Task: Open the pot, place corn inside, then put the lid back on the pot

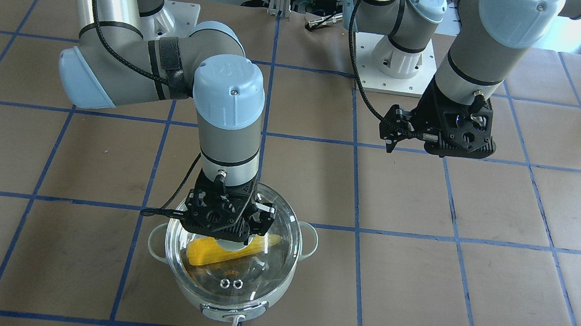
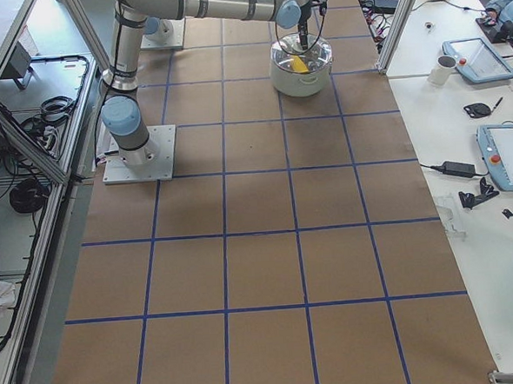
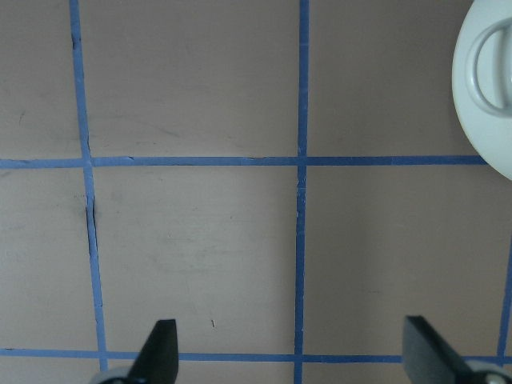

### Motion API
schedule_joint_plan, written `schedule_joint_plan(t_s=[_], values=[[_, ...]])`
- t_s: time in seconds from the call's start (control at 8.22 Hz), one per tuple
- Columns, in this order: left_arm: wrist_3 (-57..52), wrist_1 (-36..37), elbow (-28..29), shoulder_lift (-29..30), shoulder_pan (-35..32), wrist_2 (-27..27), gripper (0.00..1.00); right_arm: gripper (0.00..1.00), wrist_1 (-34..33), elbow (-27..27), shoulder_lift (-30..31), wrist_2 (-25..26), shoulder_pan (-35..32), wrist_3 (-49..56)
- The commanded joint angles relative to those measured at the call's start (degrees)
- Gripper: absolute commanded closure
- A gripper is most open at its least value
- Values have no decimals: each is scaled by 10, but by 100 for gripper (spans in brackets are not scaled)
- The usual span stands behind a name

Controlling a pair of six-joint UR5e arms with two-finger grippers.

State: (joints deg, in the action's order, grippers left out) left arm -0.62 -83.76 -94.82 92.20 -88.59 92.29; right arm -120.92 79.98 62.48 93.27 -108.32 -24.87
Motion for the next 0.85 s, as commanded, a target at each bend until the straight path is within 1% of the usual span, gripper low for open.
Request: schedule_joint_plan(t_s=[0.0, 0.61, 0.73], values=[[-1, 0, 0, 0, 0, 1, 0, 77, 0, 2, -1, 2, -4, -1], [4, 0, -2, 0, -1, 0, 0, 77, 0, 4, -1, 2, -4, 10], [-1, 0, -1, 0, 0, 1, 0, 75, 1, 4, -1, 2, -4, 11]])
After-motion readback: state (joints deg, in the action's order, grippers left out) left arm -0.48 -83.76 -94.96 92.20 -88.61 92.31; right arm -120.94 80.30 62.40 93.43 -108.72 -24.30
